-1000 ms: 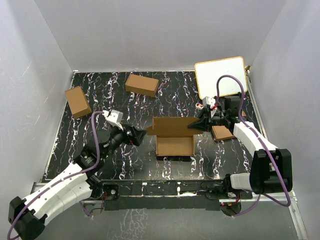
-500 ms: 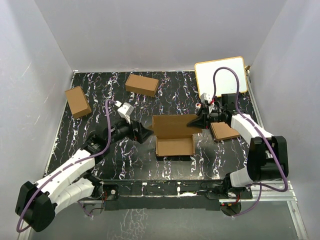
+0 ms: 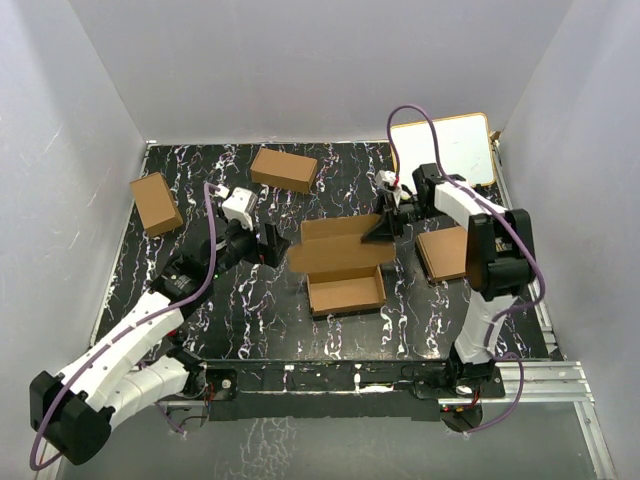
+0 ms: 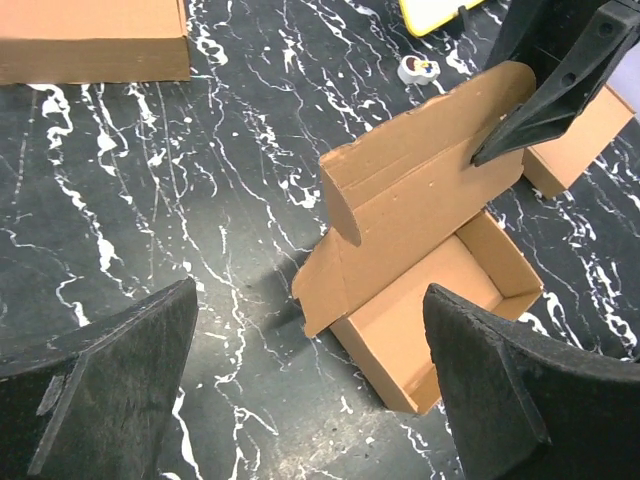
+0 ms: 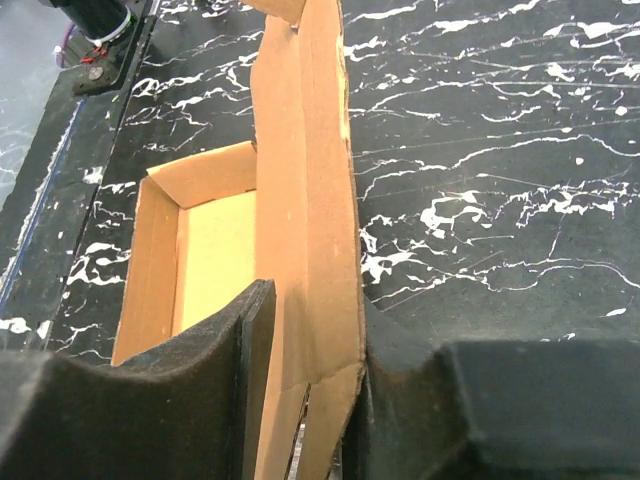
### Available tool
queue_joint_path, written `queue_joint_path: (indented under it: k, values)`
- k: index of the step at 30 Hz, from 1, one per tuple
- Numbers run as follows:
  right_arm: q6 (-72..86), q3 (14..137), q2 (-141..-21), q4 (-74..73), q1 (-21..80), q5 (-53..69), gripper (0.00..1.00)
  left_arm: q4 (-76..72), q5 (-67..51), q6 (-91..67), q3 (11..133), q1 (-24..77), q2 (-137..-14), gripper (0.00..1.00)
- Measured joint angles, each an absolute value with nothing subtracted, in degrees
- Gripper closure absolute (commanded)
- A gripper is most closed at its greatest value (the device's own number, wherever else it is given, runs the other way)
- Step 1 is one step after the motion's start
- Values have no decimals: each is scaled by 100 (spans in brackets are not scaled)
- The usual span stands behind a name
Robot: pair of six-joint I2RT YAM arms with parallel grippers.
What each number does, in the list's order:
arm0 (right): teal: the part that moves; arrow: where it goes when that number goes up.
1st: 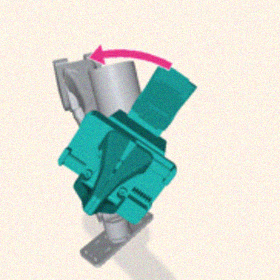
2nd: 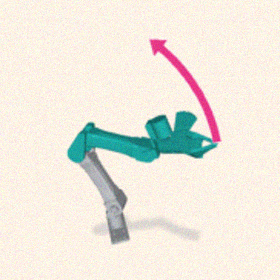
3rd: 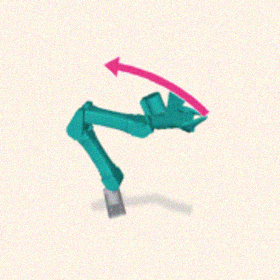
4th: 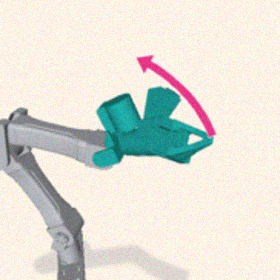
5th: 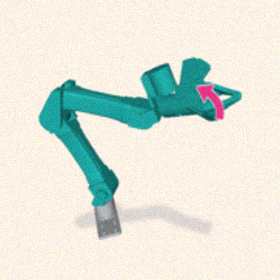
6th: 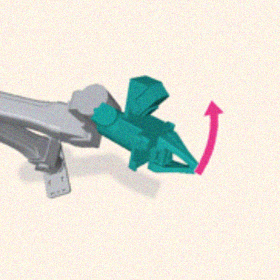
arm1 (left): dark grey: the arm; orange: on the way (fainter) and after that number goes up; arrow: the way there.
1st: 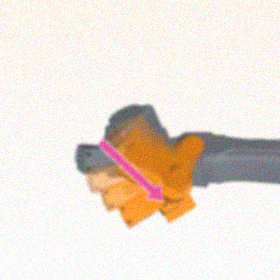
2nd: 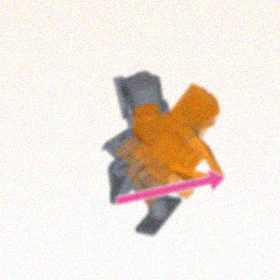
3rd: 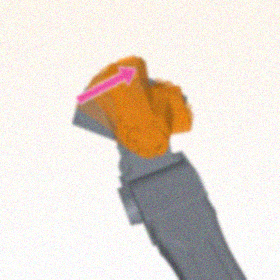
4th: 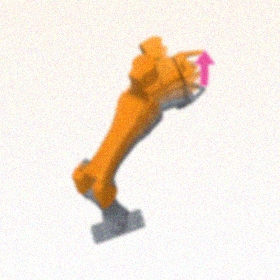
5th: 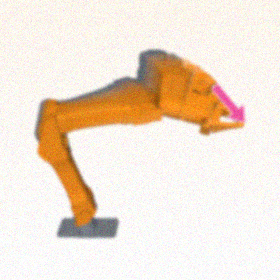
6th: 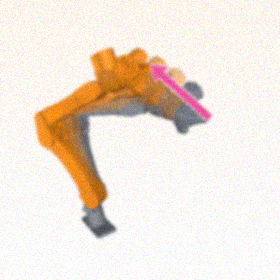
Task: Fold the paper box
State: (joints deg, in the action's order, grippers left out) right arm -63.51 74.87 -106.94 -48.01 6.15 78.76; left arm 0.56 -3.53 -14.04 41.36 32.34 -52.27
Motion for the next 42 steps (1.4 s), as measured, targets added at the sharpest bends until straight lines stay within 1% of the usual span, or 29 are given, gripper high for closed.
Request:
queue_joint_path:
  k: [2,5,8,11,14,17,21,24,30,36,42]
  values:
    - [-6805,7909,-11069,-5424,633,7822,57,224,-257,-1271,4246,3234,-5210,7]
    - [-6954,8165,-11257,-5848,622,7596,46,436,-115,-1041,4370,3232,-5201,7]
    - [-6377,8156,-11137,-5522,620,7100,30,554,51,-757,4407,3232,-5181,6]
    - [-5813,8007,-10777,-4976,598,6539,26,600,187,-475,4397,3229,-5131,6]
    - [-5496,7972,-10296,-4650,495,6217,25,484,303,-215,4261,3229,-5041,5]
    - [-5334,7972,-9902,-4436,231,6139,26,294,432,49,3920,3229,-4982,5]
    - [-4971,7970,-9797,-4121,-263,5780,27,344,523,250,3721,3210,-5105,5]
    - [-4584,7915,-9843,-3824,-467,5192,27,353,633,329,3721,3199,-5146,5]
    - [-3990,7776,-10167,-3356,-392,4296,32,438,867,368,3721,3199,-5234,5]
    - [-3747,7776,-10853,-3181,-222,3551,32,502,969,388,3723,3199,-5290,5]
    - [-3684,7787,-11120,-3131,-23,3000,32,502,1009,390,3721,3199,-5290,5]
